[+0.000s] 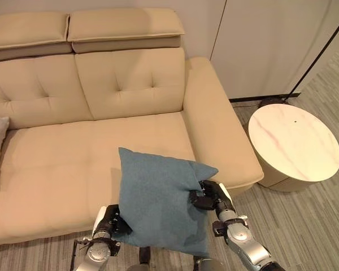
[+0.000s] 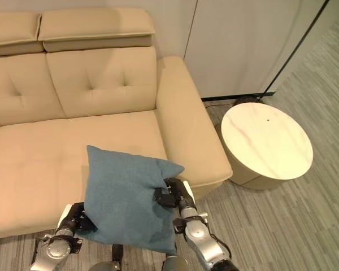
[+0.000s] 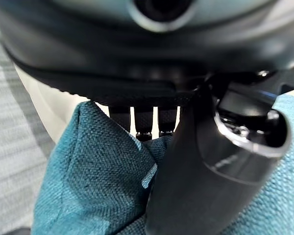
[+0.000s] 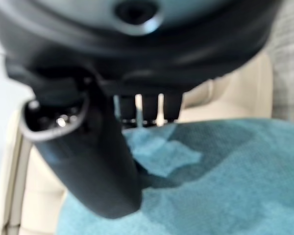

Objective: Pick up all the scattered cushions and arrange them neatly on the sofa.

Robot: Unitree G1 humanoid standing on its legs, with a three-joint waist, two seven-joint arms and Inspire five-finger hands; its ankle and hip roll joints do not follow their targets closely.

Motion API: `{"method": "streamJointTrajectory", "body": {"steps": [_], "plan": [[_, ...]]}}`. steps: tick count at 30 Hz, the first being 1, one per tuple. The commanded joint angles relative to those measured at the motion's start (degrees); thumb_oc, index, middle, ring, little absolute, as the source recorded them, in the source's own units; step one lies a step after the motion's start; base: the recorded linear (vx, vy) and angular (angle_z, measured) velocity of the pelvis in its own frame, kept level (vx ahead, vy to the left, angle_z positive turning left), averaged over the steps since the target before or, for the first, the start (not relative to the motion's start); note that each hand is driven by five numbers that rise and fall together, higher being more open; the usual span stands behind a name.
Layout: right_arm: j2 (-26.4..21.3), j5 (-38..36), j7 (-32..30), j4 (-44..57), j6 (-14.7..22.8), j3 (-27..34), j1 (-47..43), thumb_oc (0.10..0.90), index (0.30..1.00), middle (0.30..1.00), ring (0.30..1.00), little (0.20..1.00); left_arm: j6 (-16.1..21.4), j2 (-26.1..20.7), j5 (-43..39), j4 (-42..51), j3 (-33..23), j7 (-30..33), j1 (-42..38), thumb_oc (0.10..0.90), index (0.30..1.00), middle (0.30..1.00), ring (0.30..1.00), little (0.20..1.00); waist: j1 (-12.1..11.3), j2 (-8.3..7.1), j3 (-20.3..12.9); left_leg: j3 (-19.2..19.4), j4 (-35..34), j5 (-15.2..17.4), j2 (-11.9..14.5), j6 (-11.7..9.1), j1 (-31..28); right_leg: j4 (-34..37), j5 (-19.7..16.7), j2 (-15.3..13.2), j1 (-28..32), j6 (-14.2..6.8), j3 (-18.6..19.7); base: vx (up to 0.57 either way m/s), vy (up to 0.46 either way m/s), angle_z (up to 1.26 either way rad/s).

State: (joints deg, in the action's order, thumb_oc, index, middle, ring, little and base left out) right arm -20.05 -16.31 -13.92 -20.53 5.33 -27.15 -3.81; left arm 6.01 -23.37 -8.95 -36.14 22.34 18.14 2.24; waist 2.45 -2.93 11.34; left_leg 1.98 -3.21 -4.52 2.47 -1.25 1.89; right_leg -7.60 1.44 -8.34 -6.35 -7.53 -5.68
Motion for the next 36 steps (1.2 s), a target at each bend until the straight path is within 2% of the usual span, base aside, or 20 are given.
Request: {"method": "streamJointTrajectory", "body": {"steps": [1, 3, 4, 6, 7, 10, 12, 16, 19, 21, 23, 24, 25, 27, 28, 31, 32, 36], "plan": [[3.44, 2.25, 4.91, 8.31, 6.95, -7.42, -4.7, 0.4, 0.3, 0.3, 0.3, 0.3, 8.56, 4.91, 0.56, 6.36, 1.37, -1.7, -6.42, 0.4, 0.3, 0.3, 0.3, 0.3, 0.94, 0.94, -2.23, 2.18, 10.51, 14.61, -7.1, 2.35, -2.8, 0.82, 0.36, 7.37, -0.82, 4.05, -0.58, 0.19, -0.123, -0.15], [2.63, 2.67, 5.22, 8.67, 6.97, -7.45, -4.97, 0.4, 0.3, 0.3, 0.3, 0.3, 8.73, 5.23, -0.02, 6.22, 1.42, -1.88, -6.7, 0.4, 0.3, 0.3, 0.3, 0.3, 1.16, 0.69, -2.05, 3.41, 16.83, 14.39, -5.85, 0.57, -0.85, 0.85, 0.84, 7.19, 0.23, 4.66, -0.53, 0.12, -0.114, -0.02], [2.04, 2.75, 5.21, 8.83, 7.27, -7.28, -5.17, 0.4, 0.3, 0.3, 0.3, 0.3, 8.89, 5.4, -0.51, 6.24, 1.59, -1.73, -7.14, 0.4, 0.3, 0.3, 0.3, 0.3, 1.07, 0.14, -1.32, 4.05, 22.99, 12.4, -4.93, -0.98, 1.94, 1.02, 0.92, 6.71, 1.11, 5.21, -0.5, 0.05, -0.09, 0.03], [1.4, 2.29, 4.73, 9.03, 7.23, -6.75, -5.08, 0.4, 0.3, 0.3, 0.3, 0.3, 8.93, 5.6, -0.9, 6.11, 1.92, -1.69, -7.7, 0.4, 0.3, 0.3, 0.3, 0.3, 0.92, 0.08, -0.7, 5.13, 29.62, 10.78, -3.45, -2.21, 5.38, 1.23, 1.19, 6.6, 1.93, 6.03, -1.11, 0.07, -0.092, 0.12], [1.21, 2.22, 4.55, 8.78, 7.12, -6.52, -4.76, 0.4, 0.3, 0.3, 0.3, 0.3, 8.93, 5.72, -1.01, 6.14, 2.0, -1.74, -7.88, 0.4, 0.3, 0.3, 0.3, 0.3, 0.92, 0.02, -0.64, 6.61, 30.47, 10.66, -2.47, -2.18, 6.12, 1.48, 1.52, 6.45, 2.53, 6.23, -1.4, 0.11, -0.06, 0.26], [0.79, 2.3, 4.44, 8.51, 6.81, -5.68, -4.39, 0.4, 0.3, 0.3, 0.3, 0.3, 8.74, 5.88, -0.91, 6.17, 1.88, -1.88, -7.83, 0.4, 0.3, 0.3, 0.3, 0.3, 0.76, -0.32, -1.09, 8.59, 25.8, 12.27, 0.28, -1.28, 6.04, 2.37, 2.1, 5.32, 3.68, 5.83, -1.93, 0.12, 0.041, 0.26], [0.4, 2.39, 4.48, 8.9, 6.91, -5.4, -4.34, 0.4, 0.3, 0.3, 0.3, 0.3, 8.61, 5.58, -0.67, 6.66, 1.73, -1.89, -7.31, 0.4, 0.3, 0.3, 0.3, 0.3, 0.42, -0.88, -1.6, 7.04, 21.59, 12.75, 1.55, -1.14, 5.97, 2.65, 2.22, 4.25, 3.93, 5.21, -1.63, 0.12, 0.114, 0.17], [0.32, 2.98, 4.38, 7.63, 6.66, -5.41, -4.06, 0.4, 0.3, 0.3, 0.3, 0.3, 8.57, 5.19, -1.33, 7.56, 1.22, -1.15, -6.13, 0.4, 0.3, 0.3, 0.3, 0.3, -0.55, -0.86, -2.14, 0.34, 11.18, 7.2, 5.14, -2.66, 5.17, 3.48, 2.54, 3.73, 4.54, 4.64, -0.64, 0.11, 0.175, -0.09], [0.2, 3.31, 4.09, 6.41, 6.09, -4.91, -3.49, 0.4, 0.3, 0.3, 0.3, 0.3, 8.34, 5.61, -1.91, 7.28, 0.68, -0.27, -5.14, 0.4, 0.3, 0.3, 0.3, 0.3, -1.2, -0.51, -2.1, -4.81, 7.45, 3.17, 8.29, -4.28, 5.94, 3.72, 2.78, 3.06, 5.21, 3.93, 0.64, 0.08, 0.271, -0.14], [-0.28, 3.13, 4.16, 6.03, 5.5, -4.06, -2.62, 0.4, 0.3, 0.3, 0.3, 0.3, 8.13, 5.89, -1.98, 6.88, 0.5, -0.09, -4.77, 0.4, 0.3, 0.3, 0.3, 0.3, -1.13, -0.26, -2.05, -5.98, 6.32, 1.4, 10.06, -5.13, 6.32, 3.38, 2.97, 2.01, 5.55, 3.12, 1.18, 0.07, 0.383, -0.06], [-0.77, 3.1, 4.68, 5.76, 4.8, -2.84, -1.31, 0.4, 0.3, 0.3, 0.3, 0.3, 8.08, 6.26, -2.06, 6.53, 0.45, -0.93, -4.28, 0.4, 0.3, 0.3, 0.3, 0.3, -0.89, 0.41, -2.67, -4.83, 4.96, 2.23, 10.61, -5.53, 4.87, 3.62, 2.6, 0.72, 6.01, 2.05, 1.27, 0.08, 0.435, -0.07], [-0.61, 3.25, 4.9, 5.8, 4.7, -2.31, -0.48, 0.4, 0.3, 0.3, 0.3, 0.3, 7.96, 6.36, -1.98, 6.13, 0.5, -1.31, -4.08, 0.4, 0.3, 0.3, 0.3, 0.3, -0.68, 0.7, -3.22, -4.21, 4.46, 2.64, 10.42, -5.87, 4.11, 3.91, 2.13, -0.13, 6.18, 1.51, 1.04, 0.07, 0.607, 0.04], [-0.32, 3.22, 4.78, 5.69, 4.2, -1.41, 0.46, 0.4, 0.3, 0.3, 0.3, 0.3, 7.73, 6.43, -2.21, 5.52, 0.93, -1.75, -4.11, 0.4, 0.3, 0.3, 0.3, 0.3, -0.43, 0.54, -3.56, -4.08, 5.72, 4.14, 8.15, -5.42, 4.13, 3.96, -0.05, -2.37, 5.56, 0.17, 1.47, 0.06, 0.633, 0.0], [0.76, 3.0, 5.17, 5.52, 3.96, -0.79, 1.56, 0.4, 0.3, 0.3, 0.3, 0.3, 7.48, 6.03, -2.04, 5.11, 0.81, -2.04, -4.0, 0.4, 0.3, 0.3, 0.3, 0.3, -0.31, -0.13, -3.92, -2.95, 5.94, 5.8, 6.0, -4.35, 3.55, 3.73, -1.91, -4.81, 4.61, -1.19, 2.38, 0.02, 0.588, -0.08], [1.41, 3.03, 5.35, 5.45, 3.77, -0.8, 1.7, 0.4, 0.3, 0.3, 0.3, 0.3, 7.08, 5.58, -1.65, 5.17, 0.59, -1.91, -4.0, 0.4, 0.3, 0.3, 0.3, 0.3, -0.31, -0.42, -3.55, -2.32, 6.24, 6.63, 4.76, -3.37, 3.32, 2.39, -4.23, -6.32, 3.17, -1.88, 2.92, -0.04, 0.492, -0.14], [3.64, 2.59, 5.19, 4.17, 3.59, -0.35, 2.03, 0.4, 0.3, 0.3, 0.3, 0.3, 6.14, 4.31, 0.32, 4.62, 0.23, -1.77, -5.29, 0.4, 0.3, 0.3, 0.3, 0.3, -0.69, -0.71, -2.74, -1.06, 7.68, 8.09, 1.81, -1.52, 3.77, -0.7, -5.91, -8.51, 1.71, -2.2, 3.06, -0.06, 0.408, -0.32], [4.04, 2.38, 5.31, 3.91, 3.65, -0.31, 2.08, 0.4, 0.3, 0.3, 0.3, 0.3, 6.09, 4.06, 0.55, 4.65, 0.15, -1.82, -5.47, 0.4, 0.3, 0.3, 0.3, 0.3, -0.6, -0.53, -2.48, -1.11, 8.15, 8.29, 1.26, -1.01, 3.86, -2.2, -5.95, -8.38, 1.29, -1.6, 3.09, 0.01, 0.319, -0.22], [4.05, 2.2, 5.49, 3.71, 3.66, -0.34, 2.13, 0.4, 0.3, 0.3, 0.3, 0.3, 5.28, 3.7, 1.19, 3.22, -0.41, -2.17, -5.24, 0.4, 0.3, 0.3, 0.3, 0.3, 0.18, 0.06, -3.04, -1.68, 6.37, 7.93, -1.27, 0.63, 2.64, -4.11, -2.63, -3.27, 0.63, 0.25, 4.09, 0.05, 0.244, 0.09]]}}
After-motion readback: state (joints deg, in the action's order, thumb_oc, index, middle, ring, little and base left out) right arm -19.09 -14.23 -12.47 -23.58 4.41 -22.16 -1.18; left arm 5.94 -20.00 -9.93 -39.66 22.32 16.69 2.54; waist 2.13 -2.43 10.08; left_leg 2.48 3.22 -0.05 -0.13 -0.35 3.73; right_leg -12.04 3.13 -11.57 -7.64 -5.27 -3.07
